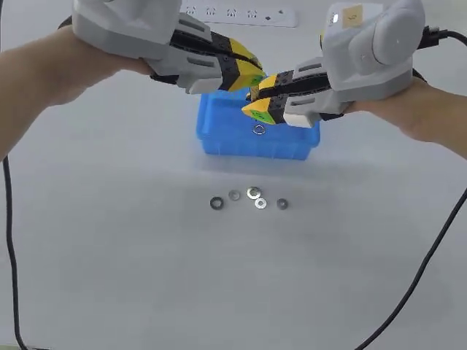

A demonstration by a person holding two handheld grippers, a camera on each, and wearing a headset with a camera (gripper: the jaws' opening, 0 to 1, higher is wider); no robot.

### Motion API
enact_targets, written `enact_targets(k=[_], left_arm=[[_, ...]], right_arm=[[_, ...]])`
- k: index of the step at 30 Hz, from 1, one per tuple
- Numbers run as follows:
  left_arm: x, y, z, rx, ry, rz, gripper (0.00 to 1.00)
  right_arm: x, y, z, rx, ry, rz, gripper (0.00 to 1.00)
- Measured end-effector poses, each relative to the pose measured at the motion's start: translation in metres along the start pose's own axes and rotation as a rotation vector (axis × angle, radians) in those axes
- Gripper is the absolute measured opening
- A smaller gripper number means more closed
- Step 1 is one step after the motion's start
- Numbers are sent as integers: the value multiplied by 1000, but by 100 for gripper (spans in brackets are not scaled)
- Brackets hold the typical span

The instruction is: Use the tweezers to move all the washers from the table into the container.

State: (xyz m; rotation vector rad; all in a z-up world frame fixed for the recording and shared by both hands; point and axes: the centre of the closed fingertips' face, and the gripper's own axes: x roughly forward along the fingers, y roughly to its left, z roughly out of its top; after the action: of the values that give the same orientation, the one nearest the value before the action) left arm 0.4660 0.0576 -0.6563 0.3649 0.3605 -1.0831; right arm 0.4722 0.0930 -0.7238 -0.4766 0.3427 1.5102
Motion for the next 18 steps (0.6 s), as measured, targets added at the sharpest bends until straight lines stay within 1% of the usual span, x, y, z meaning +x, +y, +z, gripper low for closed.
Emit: enact_targets(k=[3,6,9,14,18], left_arm=[[-3,1,1,13,-2,8,5],[-5,0,3,39,-7,-1,5],[-7,-1,5,52,-8,-8,5],[-11,-2,10,67,-11,-10,5],[-16,-8,12,78,-12,-12,5]], right_arm=[[0,0,1,-2,-1,-2,11],[-1,0,4,-12,0,-7,12],[-3,6,9,-28,4,-5,12],[-7,11,16,-28,-4,-10,12],[-11,16,20,-28,-3,-13,13]])
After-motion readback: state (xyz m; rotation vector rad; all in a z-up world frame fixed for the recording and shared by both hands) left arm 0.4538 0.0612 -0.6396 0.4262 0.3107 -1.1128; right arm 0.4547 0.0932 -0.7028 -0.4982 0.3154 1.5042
